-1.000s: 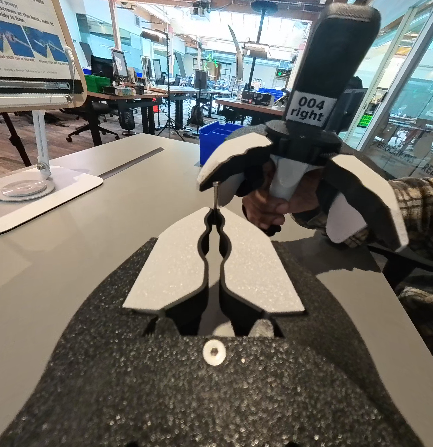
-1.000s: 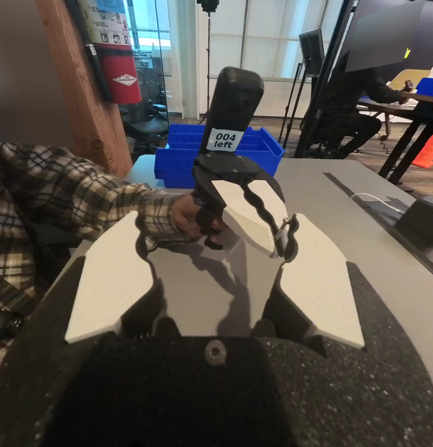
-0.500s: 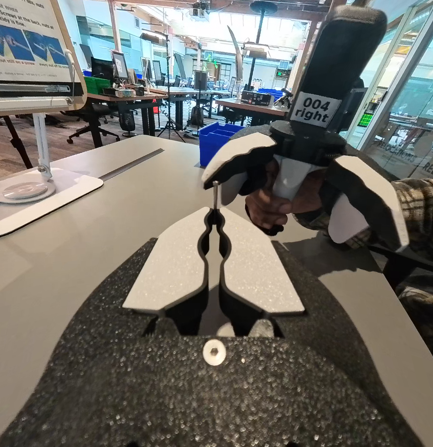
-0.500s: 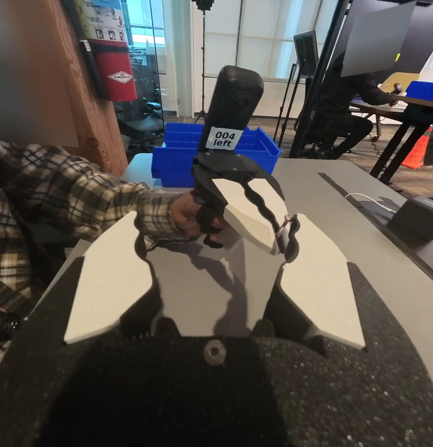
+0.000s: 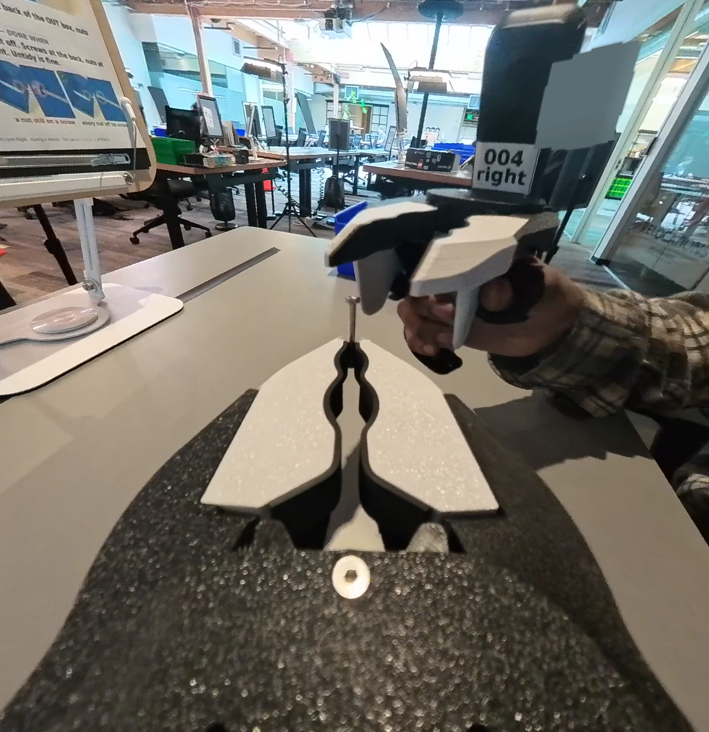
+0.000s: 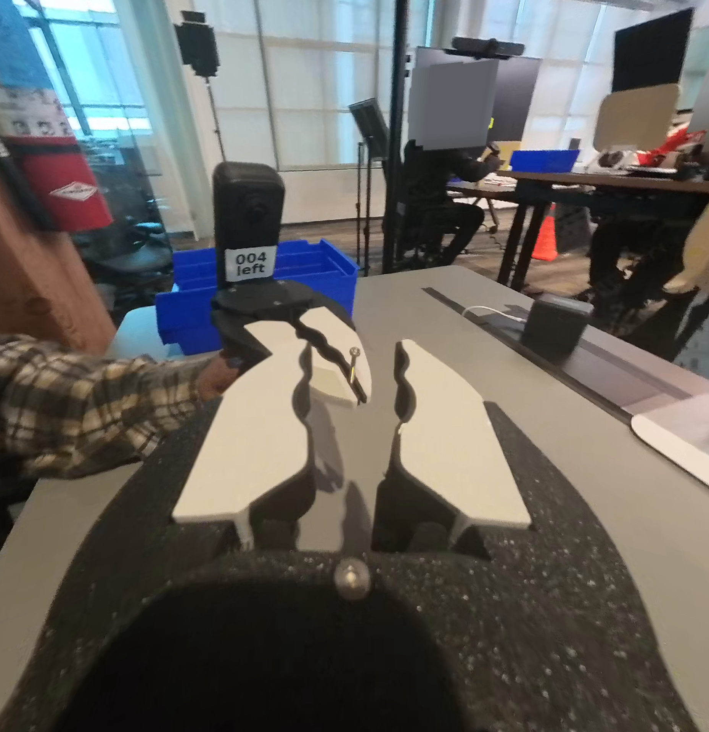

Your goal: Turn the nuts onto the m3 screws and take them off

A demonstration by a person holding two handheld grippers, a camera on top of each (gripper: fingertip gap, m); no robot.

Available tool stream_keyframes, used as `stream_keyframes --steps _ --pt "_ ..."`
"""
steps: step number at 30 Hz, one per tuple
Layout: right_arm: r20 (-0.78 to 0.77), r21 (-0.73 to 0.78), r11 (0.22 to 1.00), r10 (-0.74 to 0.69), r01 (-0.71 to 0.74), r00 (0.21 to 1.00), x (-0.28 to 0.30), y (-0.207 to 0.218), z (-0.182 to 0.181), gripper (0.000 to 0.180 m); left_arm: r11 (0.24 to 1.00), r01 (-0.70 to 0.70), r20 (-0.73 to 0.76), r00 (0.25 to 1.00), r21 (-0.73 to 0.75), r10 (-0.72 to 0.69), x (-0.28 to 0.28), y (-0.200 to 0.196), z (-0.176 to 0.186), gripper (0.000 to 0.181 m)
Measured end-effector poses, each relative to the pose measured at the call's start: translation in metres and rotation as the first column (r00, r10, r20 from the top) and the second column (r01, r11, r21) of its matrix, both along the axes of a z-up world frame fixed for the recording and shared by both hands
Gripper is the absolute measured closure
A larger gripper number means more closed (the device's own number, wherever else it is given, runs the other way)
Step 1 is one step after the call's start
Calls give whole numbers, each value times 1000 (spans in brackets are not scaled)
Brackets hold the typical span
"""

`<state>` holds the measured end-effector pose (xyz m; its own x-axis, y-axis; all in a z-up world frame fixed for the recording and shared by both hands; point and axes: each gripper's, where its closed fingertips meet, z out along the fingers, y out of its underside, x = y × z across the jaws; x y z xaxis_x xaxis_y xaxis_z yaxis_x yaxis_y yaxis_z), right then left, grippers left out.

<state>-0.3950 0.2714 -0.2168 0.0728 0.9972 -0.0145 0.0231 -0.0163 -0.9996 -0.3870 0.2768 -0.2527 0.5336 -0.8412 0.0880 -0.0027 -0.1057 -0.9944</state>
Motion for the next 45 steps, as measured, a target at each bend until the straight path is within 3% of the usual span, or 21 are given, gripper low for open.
stream_keyframes --steps 5,13,17,24,29,45 --pt "9 -47 996 -70 71 997 -7 2 -6 153 1000 -9 -2 1000 -3 9 0 1 -1 179" --pt "28 -79 996 -44 46 999 -15 1 -10 174 1000 -1 3 1000 0 1 0 0 0 179" --pt "42 -42 999 -20 22 999 -14 0 -10 175 1000 17 7 1000 0 -17 2 -2 1 179" --pt "141 170 974 129 -152 982 -5 -9 -7 175 995 103 10 995 -7 -103 11 -11 0 179" --pt "190 196 956 183 -219 965 0 -12 -9 175 993 120 1 993 -2 -120 14 -14 0 179" --pt "146 189 949 227 -252 963 3 -20 -9 175 991 119 -44 992 53 -117 18 -18 1 179"
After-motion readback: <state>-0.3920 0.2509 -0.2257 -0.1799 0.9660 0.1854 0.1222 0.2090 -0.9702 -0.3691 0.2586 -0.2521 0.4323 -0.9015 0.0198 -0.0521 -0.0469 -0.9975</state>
